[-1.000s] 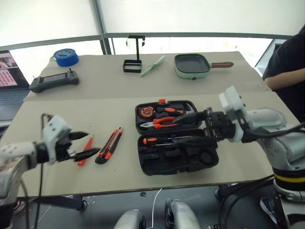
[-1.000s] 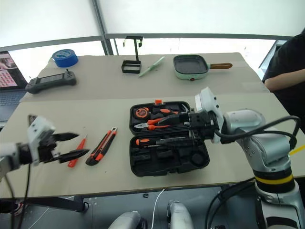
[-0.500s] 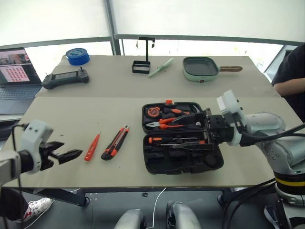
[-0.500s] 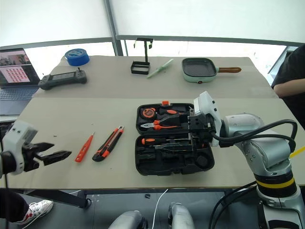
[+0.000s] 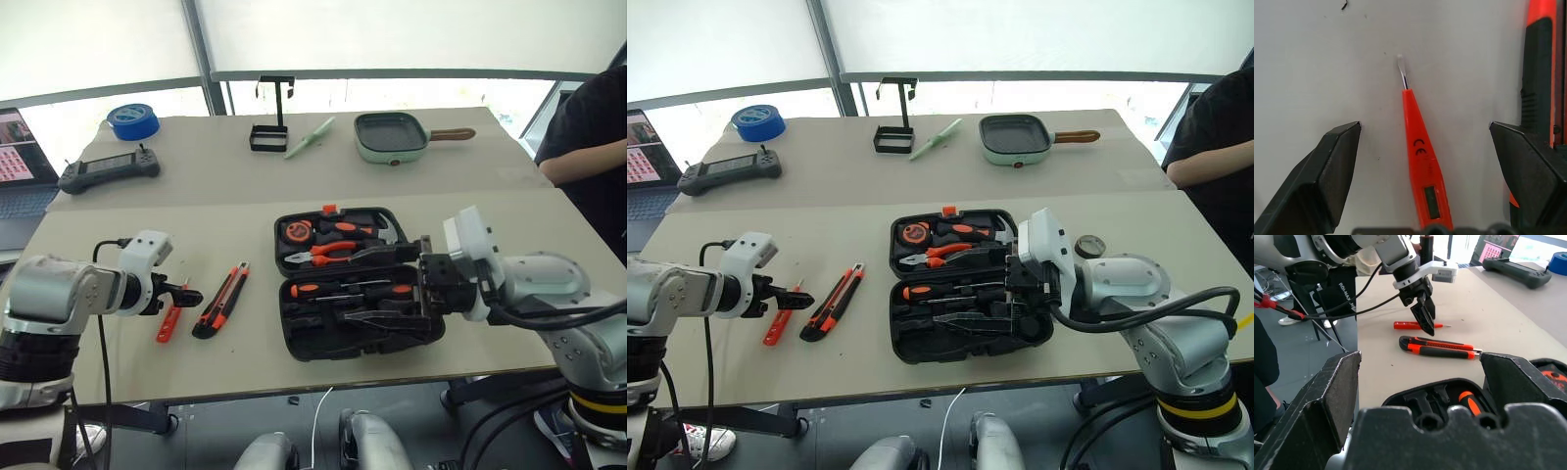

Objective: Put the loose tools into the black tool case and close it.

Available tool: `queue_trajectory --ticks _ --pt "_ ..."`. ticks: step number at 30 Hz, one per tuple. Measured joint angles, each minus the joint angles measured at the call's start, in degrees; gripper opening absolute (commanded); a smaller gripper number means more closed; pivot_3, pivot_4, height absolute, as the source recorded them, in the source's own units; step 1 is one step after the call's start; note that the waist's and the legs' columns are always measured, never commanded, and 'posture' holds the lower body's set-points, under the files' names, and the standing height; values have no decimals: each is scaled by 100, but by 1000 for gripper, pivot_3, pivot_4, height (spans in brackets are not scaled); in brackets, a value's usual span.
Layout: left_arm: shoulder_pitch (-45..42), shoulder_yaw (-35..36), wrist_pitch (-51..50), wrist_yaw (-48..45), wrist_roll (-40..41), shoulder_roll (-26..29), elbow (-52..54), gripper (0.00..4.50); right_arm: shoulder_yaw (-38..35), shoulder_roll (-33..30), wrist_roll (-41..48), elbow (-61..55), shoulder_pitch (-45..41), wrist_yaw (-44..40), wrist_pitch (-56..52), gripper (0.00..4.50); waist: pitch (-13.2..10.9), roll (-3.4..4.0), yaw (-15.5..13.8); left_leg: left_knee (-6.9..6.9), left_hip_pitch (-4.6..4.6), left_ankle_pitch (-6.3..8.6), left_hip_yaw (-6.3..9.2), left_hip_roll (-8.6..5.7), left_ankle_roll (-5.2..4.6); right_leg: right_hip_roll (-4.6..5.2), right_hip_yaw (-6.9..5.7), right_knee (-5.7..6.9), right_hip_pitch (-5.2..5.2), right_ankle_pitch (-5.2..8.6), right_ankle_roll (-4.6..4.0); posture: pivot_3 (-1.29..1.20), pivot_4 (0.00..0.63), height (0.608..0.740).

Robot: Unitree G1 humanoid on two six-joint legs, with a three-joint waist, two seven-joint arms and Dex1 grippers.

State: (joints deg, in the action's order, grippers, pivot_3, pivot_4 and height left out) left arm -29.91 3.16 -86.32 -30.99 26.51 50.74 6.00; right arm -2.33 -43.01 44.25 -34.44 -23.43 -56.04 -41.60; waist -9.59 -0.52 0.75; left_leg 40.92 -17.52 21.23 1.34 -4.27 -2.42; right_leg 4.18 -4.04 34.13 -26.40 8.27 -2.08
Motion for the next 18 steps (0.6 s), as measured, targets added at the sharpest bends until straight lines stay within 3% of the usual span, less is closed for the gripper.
queue_trajectory --ticks 2,6,14,18 --pt "30 -92 11 35 -29 45 46 4500 0 -5 0 -22 16 45 0 4483 0 0 1 0 6 -1 0 2 2 1 5 2 5 0 0 0 150 740" --pt "201 -100 -17 148 -85 85 255 3498 -29 -22 1 -37 19 129 0 4500 0 0 5 -7 16 -1 -4 4 1 2 16 4 8 1 0 0 150 740" --pt "515 192 -323 275 -99 28 718 374 -36 -129 -5 -3 19 111 2 4500 1 0 -20 -10 17 -3 -4 4 -3 5 17 1 10 1 1 0 150 740" --pt "554 139 -192 192 -100 151 704 347 -39 -156 -11 18 32 96 9 4500 1 0 -11 -12 17 -3 -3 5 -4 4 18 3 9 1 1 0 150 740"
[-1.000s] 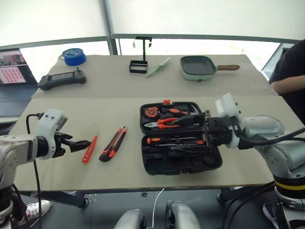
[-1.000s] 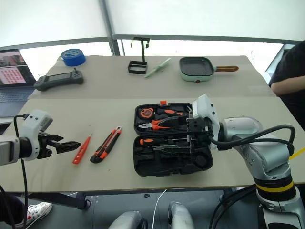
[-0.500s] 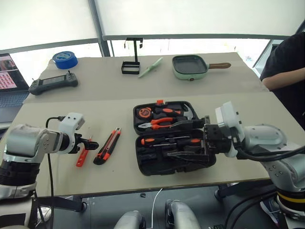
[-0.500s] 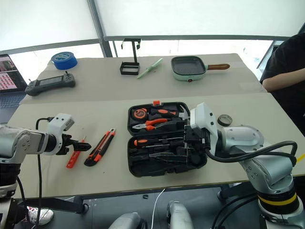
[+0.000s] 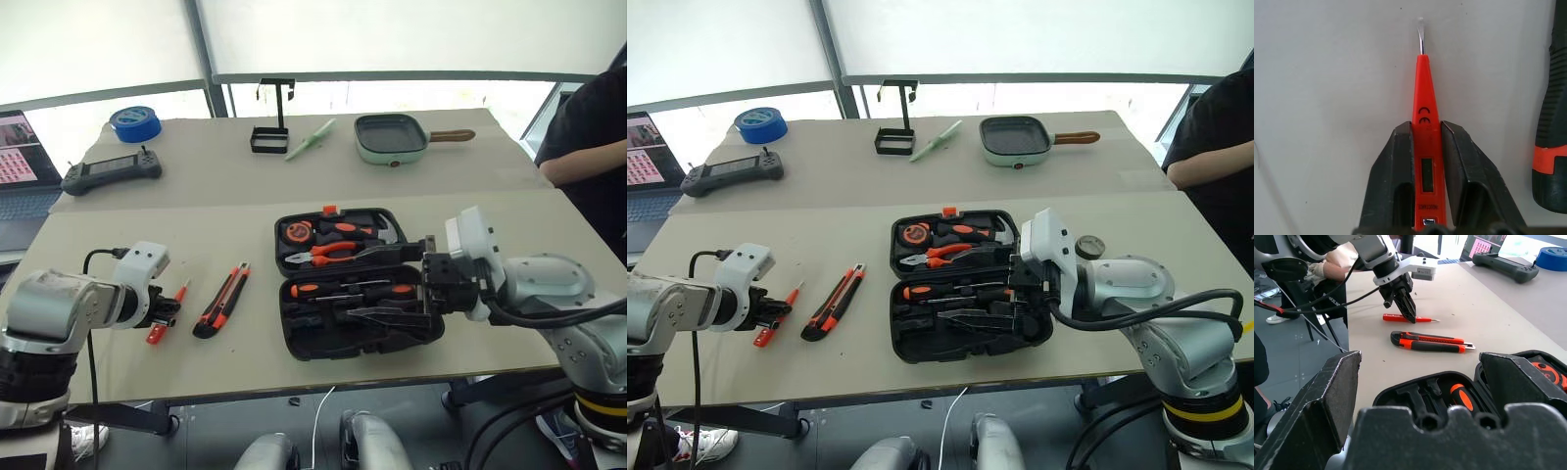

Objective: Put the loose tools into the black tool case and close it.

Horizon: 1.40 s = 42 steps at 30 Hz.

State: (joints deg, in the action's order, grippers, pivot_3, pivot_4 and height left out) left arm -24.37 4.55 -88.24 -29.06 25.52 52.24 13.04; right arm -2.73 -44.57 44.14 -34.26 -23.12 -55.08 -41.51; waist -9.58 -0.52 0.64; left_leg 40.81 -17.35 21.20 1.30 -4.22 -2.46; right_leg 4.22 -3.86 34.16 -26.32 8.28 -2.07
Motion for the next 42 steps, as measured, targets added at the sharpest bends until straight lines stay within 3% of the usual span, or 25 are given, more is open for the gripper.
queue_trajectory --ticks 3,7,9,12,18,25,32,42 --pt "-58 -355 734 -544 25 399 -201 347 -63 -129 16 4 245 3 -16 4500 -2 -3 -15 0 -7 1 2 1 1 -1 -4 -2 -4 0 0 0 150 740" --pt "-1309 -887 2647 -1656 -293 628 -891 347 -309 -623 332 -204 1018 -282 -159 4500 -12 -26 -213 34 -49 -2 19 0 -4 8 -36 -7 -11 -2 1 0 150 740" --pt "-1789 -952 3530 -2358 -265 472 -927 347 -400 -675 357 -351 1160 -268 -157 4500 -11 -25 -205 36 -48 -12 12 -5 -22 20 -30 -10 -7 -5 7 0 150 740" --pt "-2327 -1280 4089 -3259 38 -138 -804 347 -483 -677 329 -480 1310 -95 -151 4500 -10 -28 -208 51 -55 -14 11 -6 -25 20 -31 -10 -4 -8 12 0 150 740" --pt "-2984 -2808 4408 -4433 -297 -881 -899 347 -755 -678 350 -750 1713 280 -152 4500 -10 -27 -124 51 -51 -16 6 1 -29 15 -18 -3 -4 -8 7 0 150 740" --pt "-3291 -3882 4099 -4548 -901 -1618 -1467 347 -966 -674 442 -1043 2070 687 -153 4500 -11 -29 -158 79 -77 -10 20 5 -48 7 -21 -3 -6 -10 9 0 150 740" --pt "-3382 -4338 3823 -4565 -1281 -1947 -1628 347 -1014 -671 456 -1176 2224 972 -154 4500 -11 -29 -162 92 -85 1 20 6 -70 4 -21 -6 -7 -13 18 0 150 740" --pt "-3541 -4345 3516 -4183 -1546 -2740 -2097 347 -1128 -675 459 -1188 2273 1072 -154 4500 -11 -30 -230 99 -88 6 18 5 -79 4 -19 -6 -6 -14 23 0 150 740"
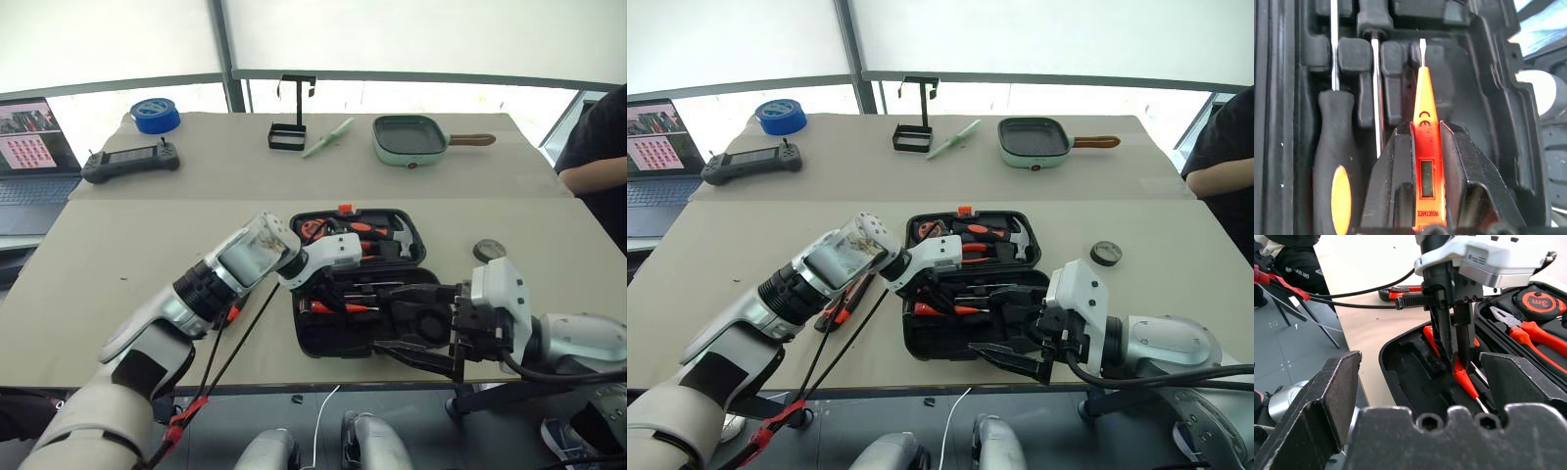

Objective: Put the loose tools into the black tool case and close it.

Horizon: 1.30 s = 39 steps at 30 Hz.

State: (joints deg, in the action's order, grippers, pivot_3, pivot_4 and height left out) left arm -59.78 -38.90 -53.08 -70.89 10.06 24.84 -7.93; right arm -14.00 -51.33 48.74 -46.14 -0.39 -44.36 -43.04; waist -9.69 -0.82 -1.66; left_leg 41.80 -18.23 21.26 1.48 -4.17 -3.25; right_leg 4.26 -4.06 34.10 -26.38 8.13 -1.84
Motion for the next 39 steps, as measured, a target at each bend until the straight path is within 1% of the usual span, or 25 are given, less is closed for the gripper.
queue_trajectory --ticks 5,10,13,16,19,24,29,30,32,36,38,39 --pt "0 130 -102 124 -46 33 13 347 0 0 9 0 0 69 0 4500 0 0 -1 0 0 0 0 0 0 0 0 0 -1 0 1 0 150 740" --pt "-1 84 -287 118 -101 140 87 347 14 2 0 17 -87 71 1 4500 0 0 -1 2 1 0 0 0 0 0 1 0 0 -1 2 0 150 740" --pt "-31 140 -956 127 57 126 235 347 18 23 0 54 -159 76 2 4500 1 -1 5 1 2 0 0 0 0 -2 1 1 1 0 3 0 150 740" --pt "-16 148 -1244 142 173 114 324 347 28 27 -6 79 -163 72 2 4500 1 -1 18 1 1 0 0 1 0 -4 1 1 -2 1 4 0 150 740" --pt "35 144 -1129 268 154 116 378 347 119 42 -14 150 -205 70 5 4500 1 -1 19 1 1 0 0 0 1 -2 3 1 -1 0 3 0 150 740" --pt "167 40 -416 316 35 135 389 347 175 45 -13 174 -293 69 7 4500 3 1 -10 2 6 0 0 0 2 1 4 1 2 0 3 0 150 740" --pt "180 63 -317 317 33 102 313 347 187 45 -13 175 -293 70 8 4500 3 1 -47 4 7 0 -1 0 2 0 5 3 4 0 4 0 150 740" --pt "180 64 -315 311 33 102 310 1125 190 45 -13 175 -293 71 8 4500 3 1 -47 3 7 0 -1 0 2 0 5 3 4 0 4 0 150 740" --pt "184 29 -305 309 13 104 292 1589 196 45 -14 175 -293 75 8 4500 3 1 -46 4 7 0 -1 0 1 -1 5 3 4 0 4 0 150 740" --pt "249 -6 -479 192 145 147 352 3043 222 83 -14 174 -293 81 8 4500 3 1 -46 6 2 0 -2 0 1 -1 5 3 1 0 4 0 150 740" --pt "247 171 -691 93 335 291 517 3705 222 86 -13 173 -292 83 8 4500 3 1 -43 6 1 0 -2 0 1 -1 5 4 -2 0 4 0 150 740" --pt "240 388 -840 -1 522 425 674 3990 222 86 -13 172 -290 83 7 4500 3 1 -38 5 -1 0 -2 0 1 -2 5 4 -6 0 4 0 150 740"
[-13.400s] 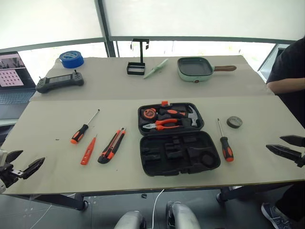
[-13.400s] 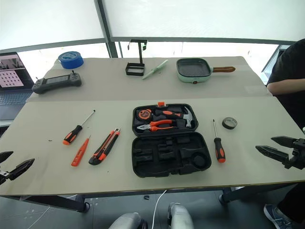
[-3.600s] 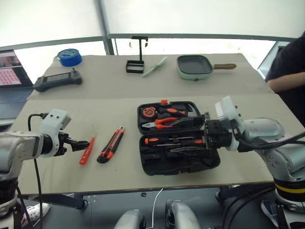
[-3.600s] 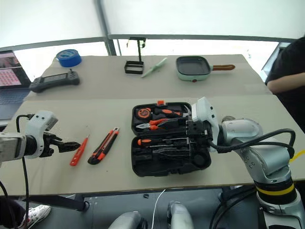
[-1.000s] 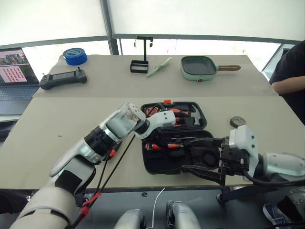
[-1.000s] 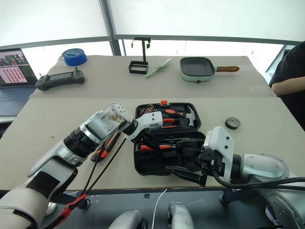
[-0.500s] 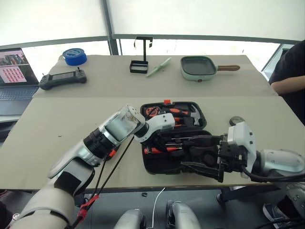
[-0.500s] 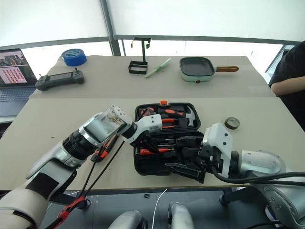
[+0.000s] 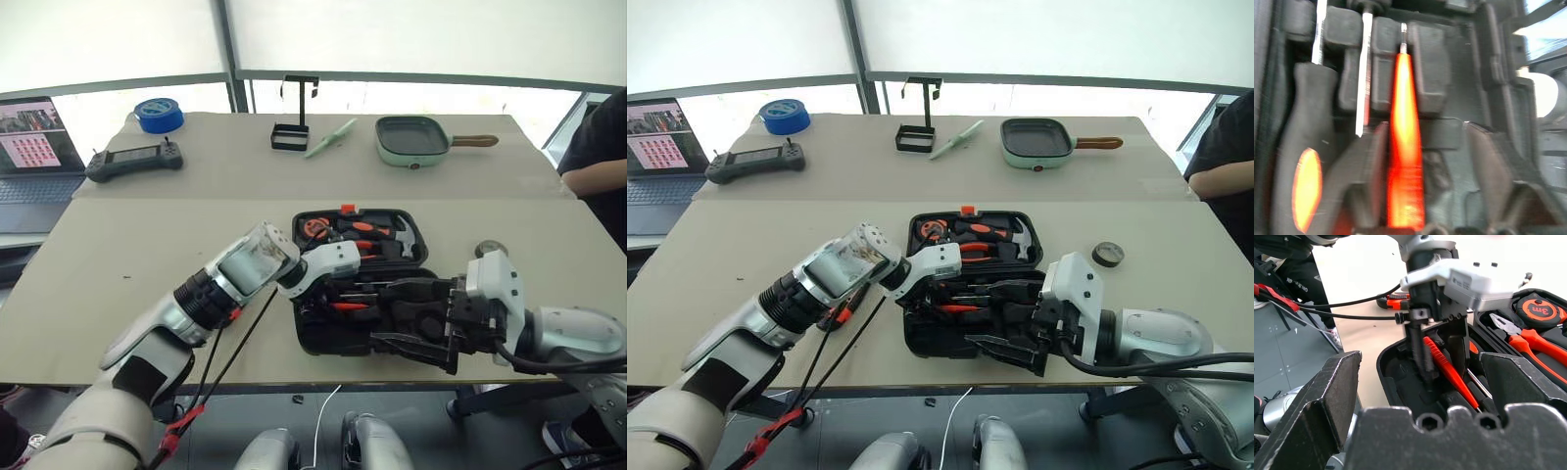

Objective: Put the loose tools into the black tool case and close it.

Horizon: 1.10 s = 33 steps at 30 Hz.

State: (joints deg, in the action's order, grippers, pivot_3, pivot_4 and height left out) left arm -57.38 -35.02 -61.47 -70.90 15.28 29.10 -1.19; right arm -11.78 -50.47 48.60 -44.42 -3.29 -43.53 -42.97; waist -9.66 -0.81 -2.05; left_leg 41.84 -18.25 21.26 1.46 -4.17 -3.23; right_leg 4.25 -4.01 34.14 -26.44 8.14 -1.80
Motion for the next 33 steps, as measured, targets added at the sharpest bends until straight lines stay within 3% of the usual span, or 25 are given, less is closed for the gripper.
queue_trajectory --ticks 6,9,13,17,22,33 --pt "18 966 -176 -296 657 637 622 3990 0 3 -1 4 43 -16 0 4500 1 1 47 -1 3 0 0 0 1 0 -1 -1 -2 0 0 0 150 740" --pt "433 1391 376 -220 754 604 611 3241 1 2 0 12 39 -25 0 4500 1 2 36 0 5 0 0 -2 2 2 -3 -3 2 0 0 0 150 740" --pt "1168 1758 2479 -166 573 156 158 1685 8 -13 -2 143 -44 -122 0 4500 1 2 26 0 8 0 -2 -2 3 2 -4 -5 3 -1 -3 0 150 740" --pt "1681 1751 3624 -278 300 75 -332 170 14 -41 -3 246 -134 -154 0 4500 1 2 38 0 9 0 -4 -2 3 2 -4 -4 3 -2 -4 0 150 740" --pt "2015 1734 4647 -377 37 43 -467 76 14 -55 -2 289 -133 -197 0 4500 1 2 2 1 6 0 -4 -2 2 6 -4 -6 3 -3 -3 0 150 740" --pt "2514 1506 5324 -171 -579 0 -472 76 14 -55 -2 271 -45 -128 -1 4500 1 2 -21 0 4 4 -4 -1 -6 5 -4 -6 3 -4 -1 0 150 740"
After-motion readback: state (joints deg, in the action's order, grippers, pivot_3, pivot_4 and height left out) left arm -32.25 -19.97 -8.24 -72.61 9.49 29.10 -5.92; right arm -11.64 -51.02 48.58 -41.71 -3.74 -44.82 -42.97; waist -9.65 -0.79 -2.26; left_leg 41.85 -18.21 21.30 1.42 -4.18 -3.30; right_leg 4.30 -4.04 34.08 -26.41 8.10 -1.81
